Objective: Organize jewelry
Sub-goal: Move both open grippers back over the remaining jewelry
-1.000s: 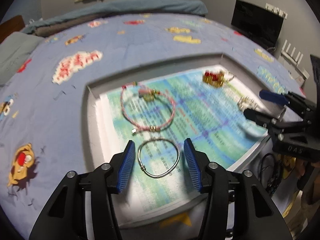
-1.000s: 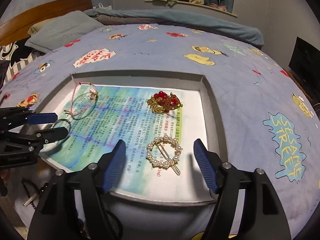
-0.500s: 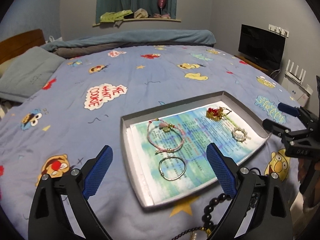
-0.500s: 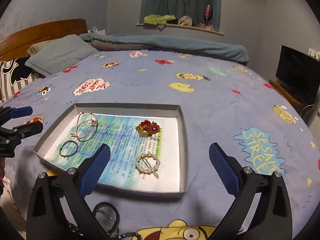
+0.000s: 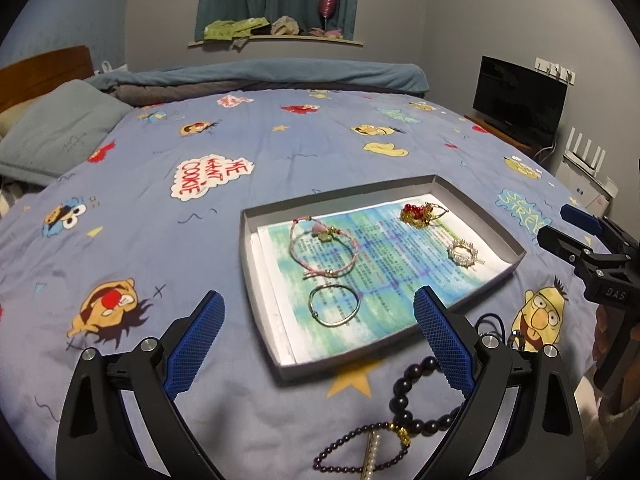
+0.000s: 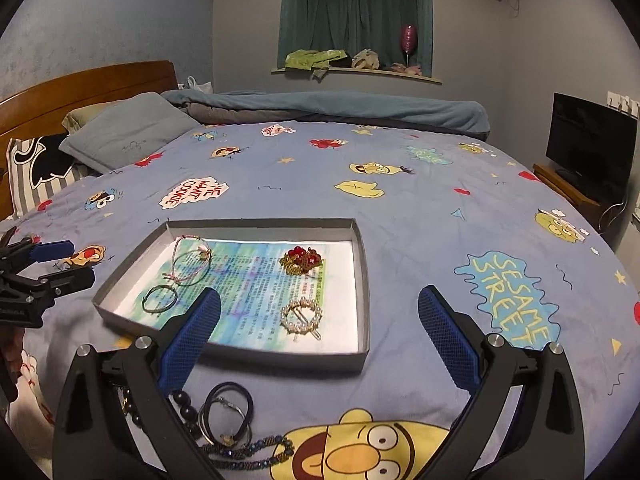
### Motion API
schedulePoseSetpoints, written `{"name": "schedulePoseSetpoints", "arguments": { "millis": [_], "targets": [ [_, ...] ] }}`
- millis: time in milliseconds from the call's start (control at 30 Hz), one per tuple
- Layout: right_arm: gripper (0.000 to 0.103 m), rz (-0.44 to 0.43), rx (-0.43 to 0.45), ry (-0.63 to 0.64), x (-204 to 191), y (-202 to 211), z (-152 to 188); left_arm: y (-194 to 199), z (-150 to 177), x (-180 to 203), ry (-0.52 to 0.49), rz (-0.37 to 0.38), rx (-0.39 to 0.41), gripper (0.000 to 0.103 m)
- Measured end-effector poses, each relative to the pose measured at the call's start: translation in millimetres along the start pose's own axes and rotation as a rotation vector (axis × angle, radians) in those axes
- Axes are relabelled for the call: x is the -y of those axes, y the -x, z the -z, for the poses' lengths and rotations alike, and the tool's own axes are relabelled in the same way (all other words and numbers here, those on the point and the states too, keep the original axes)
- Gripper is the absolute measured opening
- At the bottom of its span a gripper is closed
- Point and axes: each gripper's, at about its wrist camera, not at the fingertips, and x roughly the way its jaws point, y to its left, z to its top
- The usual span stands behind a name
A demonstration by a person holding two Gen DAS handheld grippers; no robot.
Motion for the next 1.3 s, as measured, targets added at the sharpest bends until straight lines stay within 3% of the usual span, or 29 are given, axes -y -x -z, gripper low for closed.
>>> {"name": "schedulePoseSetpoints", "arguments": {
  "millis": [433, 733, 1300],
  "targets": [
    [0.098, -0.020, -0.029, 0.032, -4, 14, 18, 4, 12, -1, -0.001, -0.002, -0.019, 0.095],
    [0.098, -0.045, -0.046, 0.041, -1, 29, 35, 29, 29, -10, -0.031, -0.005, -0.001, 0.095],
    [0.098, -0.103, -0.168, 0.061, -15, 16, 78, 10, 101, 1, -0.034, 0.079, -0.167, 0.094]
  ]
}}
